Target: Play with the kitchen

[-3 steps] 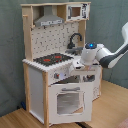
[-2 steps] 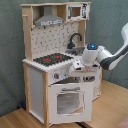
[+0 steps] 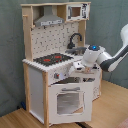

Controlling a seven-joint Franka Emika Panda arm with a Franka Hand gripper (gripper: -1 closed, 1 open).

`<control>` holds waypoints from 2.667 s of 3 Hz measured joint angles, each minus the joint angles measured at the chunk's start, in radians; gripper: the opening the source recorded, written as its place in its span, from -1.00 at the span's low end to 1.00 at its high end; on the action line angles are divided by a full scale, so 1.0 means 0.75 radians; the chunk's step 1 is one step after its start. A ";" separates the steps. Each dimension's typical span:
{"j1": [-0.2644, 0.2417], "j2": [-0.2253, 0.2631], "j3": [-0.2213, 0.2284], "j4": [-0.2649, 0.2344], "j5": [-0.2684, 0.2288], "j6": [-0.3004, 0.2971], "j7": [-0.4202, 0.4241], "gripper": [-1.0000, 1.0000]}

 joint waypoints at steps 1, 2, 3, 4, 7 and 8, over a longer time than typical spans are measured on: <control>0.000 0.000 -0.005 -0.008 0.001 0.013 0.000 -1.00; 0.000 0.000 -0.046 -0.069 0.011 0.107 0.000 -1.00; 0.001 0.000 -0.068 -0.135 0.097 0.185 0.000 -1.00; 0.045 -0.014 -0.056 -0.186 0.210 0.220 -0.002 -1.00; 0.078 -0.121 0.078 -0.184 0.504 0.320 0.133 -1.00; 0.078 -0.129 0.144 -0.178 0.504 0.333 0.264 -1.00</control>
